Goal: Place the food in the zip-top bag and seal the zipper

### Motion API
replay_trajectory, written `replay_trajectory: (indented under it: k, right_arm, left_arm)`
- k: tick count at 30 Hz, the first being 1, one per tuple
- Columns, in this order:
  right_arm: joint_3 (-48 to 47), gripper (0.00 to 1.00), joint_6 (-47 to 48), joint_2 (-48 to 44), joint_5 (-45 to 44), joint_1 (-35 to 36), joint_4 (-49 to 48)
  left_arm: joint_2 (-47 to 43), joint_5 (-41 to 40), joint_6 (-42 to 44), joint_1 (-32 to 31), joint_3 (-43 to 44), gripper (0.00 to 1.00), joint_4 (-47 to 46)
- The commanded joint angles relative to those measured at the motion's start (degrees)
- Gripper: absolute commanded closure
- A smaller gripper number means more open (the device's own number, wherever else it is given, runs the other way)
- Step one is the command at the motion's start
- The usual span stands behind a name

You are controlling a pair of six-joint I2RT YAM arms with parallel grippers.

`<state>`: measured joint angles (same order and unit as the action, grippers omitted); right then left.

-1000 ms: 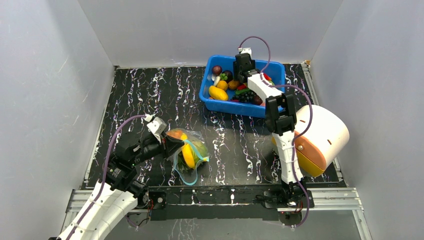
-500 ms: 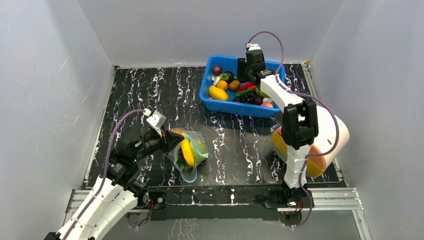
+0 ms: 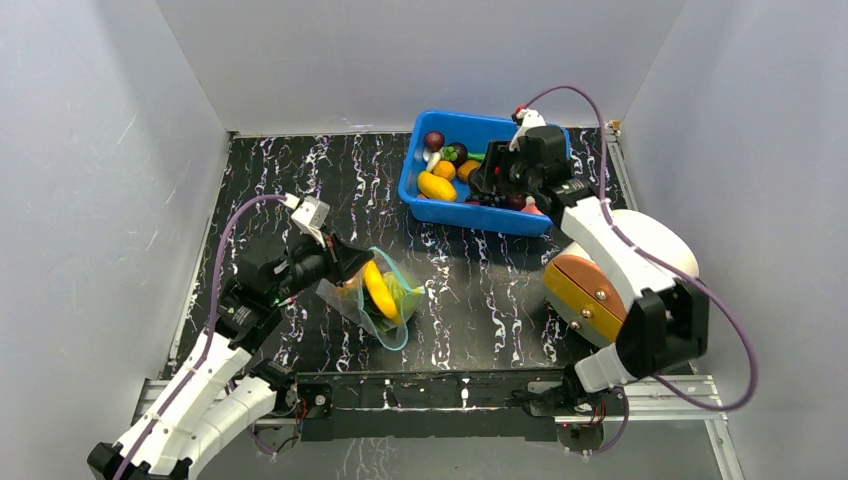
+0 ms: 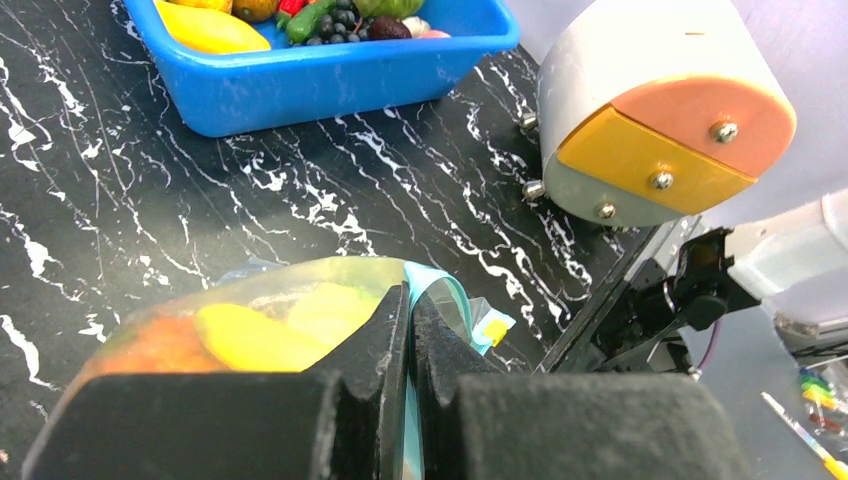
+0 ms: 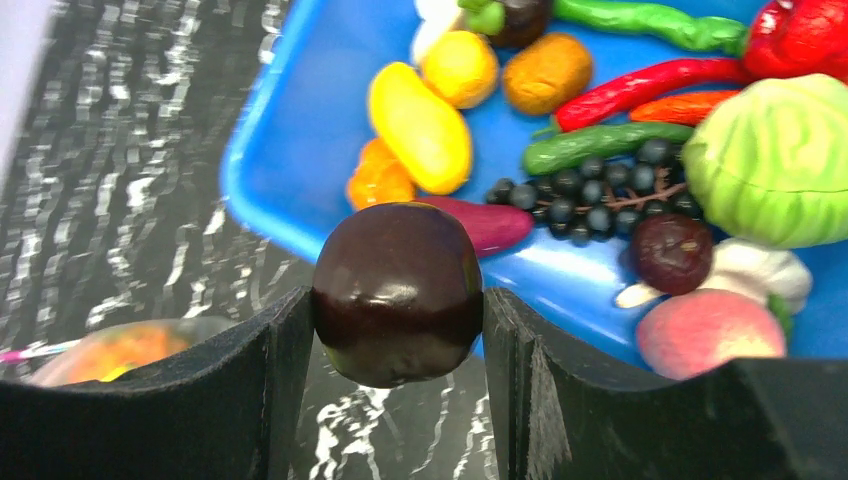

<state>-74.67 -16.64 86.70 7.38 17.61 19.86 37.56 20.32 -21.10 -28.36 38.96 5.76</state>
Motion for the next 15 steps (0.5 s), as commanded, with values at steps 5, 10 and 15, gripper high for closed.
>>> replay_trajectory:
  k: [5, 10, 15]
  right_arm:
    - [8.83, 0.62, -5.91, -17.51, 9.02, 4.62, -3.39]
    - [11.55, 0.63, -7.40, -24.06, 8.72, 8.89, -2.60]
    - [17.18, 0.63, -9.60, -29.82, 8.74, 11.75, -7.56]
  left_arm:
    - [5.70, -2.30, -5.85, -0.20, 6.56, 1.00, -7.28]
    - [8.14, -5.47, -7.23, -0.20, 7.35, 1.00, -7.79]
    - [9.36, -5.12, -9.07, -0.16, 6.02, 1.00, -9.57]
